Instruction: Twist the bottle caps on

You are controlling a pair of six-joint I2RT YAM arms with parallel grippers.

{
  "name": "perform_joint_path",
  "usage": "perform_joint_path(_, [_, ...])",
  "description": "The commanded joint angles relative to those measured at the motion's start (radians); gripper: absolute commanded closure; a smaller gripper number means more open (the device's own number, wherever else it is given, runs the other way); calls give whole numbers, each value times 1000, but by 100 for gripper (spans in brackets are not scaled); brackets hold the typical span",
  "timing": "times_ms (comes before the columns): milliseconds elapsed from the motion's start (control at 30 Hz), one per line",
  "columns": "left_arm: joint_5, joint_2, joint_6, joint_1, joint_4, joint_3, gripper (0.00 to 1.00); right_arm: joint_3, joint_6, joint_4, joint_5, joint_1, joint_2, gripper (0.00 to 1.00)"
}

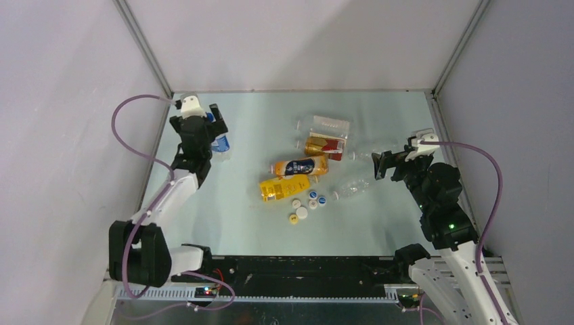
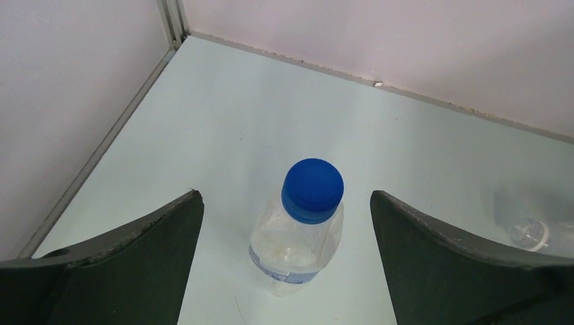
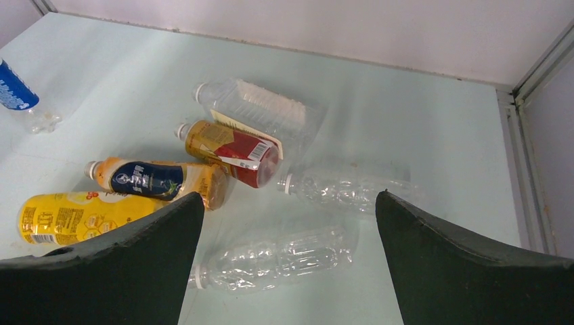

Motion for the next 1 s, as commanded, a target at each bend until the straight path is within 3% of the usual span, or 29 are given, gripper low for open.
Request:
perform_joint_path(0, [-26, -112, -23, 7, -128, 24, 0, -2, 31, 50, 16, 3, 17, 1])
perform_joint_path(300, [77, -362, 3, 6, -496, 68, 0, 10, 137, 54, -6, -3, 71, 1])
perform_joint_path(567, [186, -542, 146, 6, -863, 113, 0, 85, 293, -64, -105, -21, 161, 1])
perform_joint_path(733, [145, -675, 104, 6, -947, 75, 0, 153, 347, -192, -128, -33, 224, 1])
perform_joint_path(867, [139, -756, 135, -4, -1025, 39, 0, 192, 480, -316, -111, -55, 272, 1])
perform_joint_path(967, [172, -790, 128, -12, -1040, 24, 0, 210, 531, -366, -206, -85, 293, 1])
